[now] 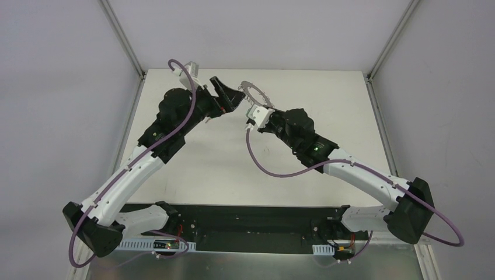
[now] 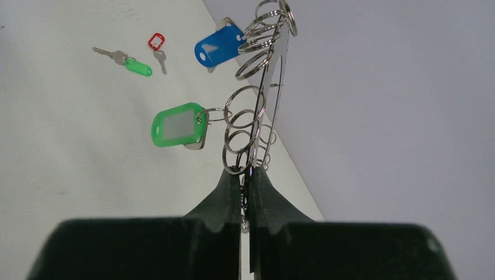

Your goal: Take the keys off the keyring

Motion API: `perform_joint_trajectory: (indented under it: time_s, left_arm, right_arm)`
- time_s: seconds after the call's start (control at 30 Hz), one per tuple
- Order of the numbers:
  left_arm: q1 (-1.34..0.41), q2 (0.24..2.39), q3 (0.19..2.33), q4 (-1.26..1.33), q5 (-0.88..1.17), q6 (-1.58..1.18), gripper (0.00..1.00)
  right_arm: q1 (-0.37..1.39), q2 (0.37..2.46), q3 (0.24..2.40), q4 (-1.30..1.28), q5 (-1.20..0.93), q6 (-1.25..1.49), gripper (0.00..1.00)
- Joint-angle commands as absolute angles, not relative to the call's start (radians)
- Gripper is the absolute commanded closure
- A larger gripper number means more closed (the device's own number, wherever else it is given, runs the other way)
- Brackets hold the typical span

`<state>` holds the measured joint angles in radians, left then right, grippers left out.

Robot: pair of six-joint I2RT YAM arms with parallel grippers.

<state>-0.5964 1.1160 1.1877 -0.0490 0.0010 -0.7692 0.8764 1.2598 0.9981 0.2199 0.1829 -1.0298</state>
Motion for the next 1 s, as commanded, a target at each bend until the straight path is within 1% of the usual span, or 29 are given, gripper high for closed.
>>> perform_joint_trajectory:
  time_s: [0.0,0.1,0.2,0.3,0.37,0.53,0.6,0.67,0.77,0.97]
  left_arm:
    - [-0.604,1.0,1.095,0.052,0.111,-0.547,0.07]
    - [-0.604,0.943,0.973,0.168,0.227,-0.448,0.05]
    - [-0.605,0.926,0.837,0.361,0.311,-0.433,0.05]
    - [-0.607,0.96,0.761,0.508,0.344,-0.419,0.14]
    - [-0.607,0.987,0.725,0.606,0.366,-0.392,0.16]
    - [-0.611,1.02,0.715,0.754,0.472,-0.255,0.2]
    - [-0.611,1.021,0.716,0.811,0.516,-0.21,0.19]
    - [-0.611,1.02,0.714,0.871,0.607,-0.181,0.17]
    - [-0.611,1.023,0.728,0.906,0.716,-0.172,0.19]
    - [-0.612,1.056,0.761,0.913,0.726,-0.186,0.22]
  right_arm:
    - [0.851,1.193,1.052,0.266,0.149,-1.012,1.0]
    - [0.841,1.173,1.08,0.213,0.112,-1.022,1.0]
    - [0.827,1.154,1.155,0.07,0.041,-1.01,1.0]
    - [0.827,1.134,1.215,-0.019,0.011,-0.98,1.0]
    - [0.826,1.117,1.255,-0.072,-0.043,-0.954,1.0]
    - [0.827,1.08,1.295,-0.149,-0.111,-0.895,1.0]
    - [0.826,1.068,1.305,-0.175,-0.14,-0.882,1.0]
    - [0.826,1.064,1.324,-0.219,-0.162,-0.878,1.0]
    - [0.827,1.057,1.341,-0.251,-0.17,-0.882,1.0]
    - [0.826,1.038,1.319,-0.24,-0.188,-0.9,1.0]
